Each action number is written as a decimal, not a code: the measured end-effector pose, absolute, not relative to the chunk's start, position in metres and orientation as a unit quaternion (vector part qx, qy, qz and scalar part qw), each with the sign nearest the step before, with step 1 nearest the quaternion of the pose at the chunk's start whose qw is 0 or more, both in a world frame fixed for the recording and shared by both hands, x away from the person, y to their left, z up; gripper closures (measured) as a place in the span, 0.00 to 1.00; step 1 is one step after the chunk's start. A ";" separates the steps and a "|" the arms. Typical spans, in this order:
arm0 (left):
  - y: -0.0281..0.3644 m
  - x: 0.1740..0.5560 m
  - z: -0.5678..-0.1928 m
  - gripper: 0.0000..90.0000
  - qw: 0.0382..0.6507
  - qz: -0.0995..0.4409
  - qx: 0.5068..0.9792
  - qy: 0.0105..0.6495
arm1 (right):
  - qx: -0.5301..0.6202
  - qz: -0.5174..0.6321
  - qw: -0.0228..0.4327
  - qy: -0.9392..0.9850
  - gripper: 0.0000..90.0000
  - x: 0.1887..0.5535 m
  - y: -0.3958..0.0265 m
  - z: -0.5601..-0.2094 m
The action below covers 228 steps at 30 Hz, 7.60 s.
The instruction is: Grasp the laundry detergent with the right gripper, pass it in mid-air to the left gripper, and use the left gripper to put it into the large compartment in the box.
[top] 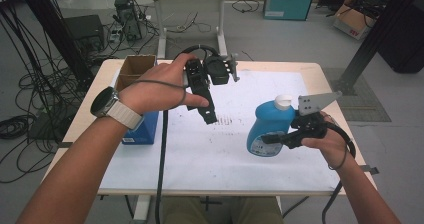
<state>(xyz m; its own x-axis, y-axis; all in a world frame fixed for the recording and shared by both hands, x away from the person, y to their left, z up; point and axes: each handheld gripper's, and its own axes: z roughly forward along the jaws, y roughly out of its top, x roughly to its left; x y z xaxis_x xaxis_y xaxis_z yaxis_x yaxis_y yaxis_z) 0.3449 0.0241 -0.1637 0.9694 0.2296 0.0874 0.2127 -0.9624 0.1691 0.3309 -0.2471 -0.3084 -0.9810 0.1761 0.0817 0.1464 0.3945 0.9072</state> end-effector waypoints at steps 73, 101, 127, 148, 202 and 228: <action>0.017 0.331 -0.155 0.07 0.161 0.033 0.982 0.093 | -0.009 0.514 -0.037 0.857 0.49 0.353 -0.148 -0.303; 0.015 0.331 -0.157 0.07 0.171 0.033 0.981 0.091 | -0.003 0.516 -0.040 0.856 0.49 0.353 -0.151 -0.305; 0.015 0.331 -0.156 0.08 0.169 0.031 0.981 0.088 | -0.001 0.517 -0.039 0.855 0.49 0.353 -0.152 -0.304; 0.015 0.331 -0.156 0.08 0.171 0.032 0.981 0.091 | 0.001 0.517 -0.038 0.855 0.49 0.353 -0.153 -0.304; 0.016 0.331 -0.155 0.08 0.172 0.031 0.981 0.089 | 0.003 0.515 -0.039 0.856 0.49 0.354 -0.153 -0.305; 0.016 0.331 -0.155 0.08 0.171 0.031 0.981 0.090 | 0.004 0.515 -0.039 0.856 0.49 0.354 -0.153 -0.305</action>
